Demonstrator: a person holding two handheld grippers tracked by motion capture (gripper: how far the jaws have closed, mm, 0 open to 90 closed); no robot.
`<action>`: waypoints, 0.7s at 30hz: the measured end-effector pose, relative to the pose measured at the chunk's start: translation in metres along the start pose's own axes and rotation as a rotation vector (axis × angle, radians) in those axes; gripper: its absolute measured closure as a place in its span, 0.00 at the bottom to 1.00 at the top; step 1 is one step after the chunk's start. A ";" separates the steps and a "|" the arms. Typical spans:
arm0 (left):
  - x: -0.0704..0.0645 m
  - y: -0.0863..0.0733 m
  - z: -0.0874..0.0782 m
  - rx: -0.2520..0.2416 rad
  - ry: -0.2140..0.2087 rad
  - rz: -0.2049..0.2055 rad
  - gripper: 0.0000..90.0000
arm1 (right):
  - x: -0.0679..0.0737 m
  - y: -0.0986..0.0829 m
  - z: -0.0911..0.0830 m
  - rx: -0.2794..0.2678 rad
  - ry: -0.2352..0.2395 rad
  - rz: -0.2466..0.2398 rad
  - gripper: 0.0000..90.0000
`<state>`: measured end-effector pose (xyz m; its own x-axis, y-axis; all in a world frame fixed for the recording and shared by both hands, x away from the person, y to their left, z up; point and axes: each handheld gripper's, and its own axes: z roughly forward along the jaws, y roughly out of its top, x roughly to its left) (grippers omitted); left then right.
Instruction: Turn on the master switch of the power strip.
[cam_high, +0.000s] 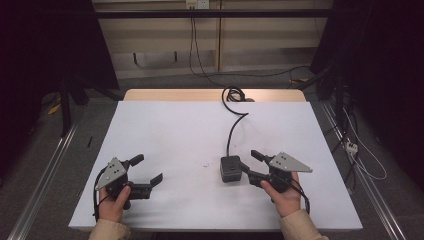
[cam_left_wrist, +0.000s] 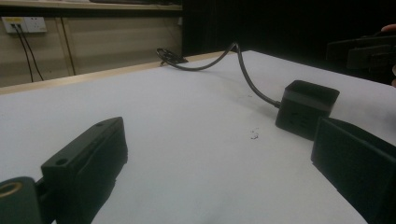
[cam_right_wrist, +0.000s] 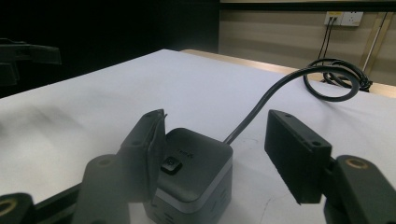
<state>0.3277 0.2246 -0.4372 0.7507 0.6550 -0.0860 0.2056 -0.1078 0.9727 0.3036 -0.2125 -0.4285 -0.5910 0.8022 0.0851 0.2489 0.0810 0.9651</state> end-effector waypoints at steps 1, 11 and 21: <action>0.000 0.000 0.000 -0.004 -0.001 -0.001 0.04 | 0.000 0.000 0.001 0.001 0.000 0.005 0.44; 0.000 -0.001 0.001 -0.001 -0.009 -0.001 0.04 | -0.002 0.000 0.004 0.016 -0.002 -0.003 0.49; 0.001 -0.001 0.001 0.000 -0.009 -0.004 0.04 | 0.001 0.002 0.009 0.032 0.023 -0.001 0.56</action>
<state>0.3288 0.2241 -0.4386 0.7553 0.6488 -0.0923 0.2092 -0.1052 0.9722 0.3105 -0.2063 -0.4286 -0.6086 0.7883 0.0903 0.2728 0.1010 0.9568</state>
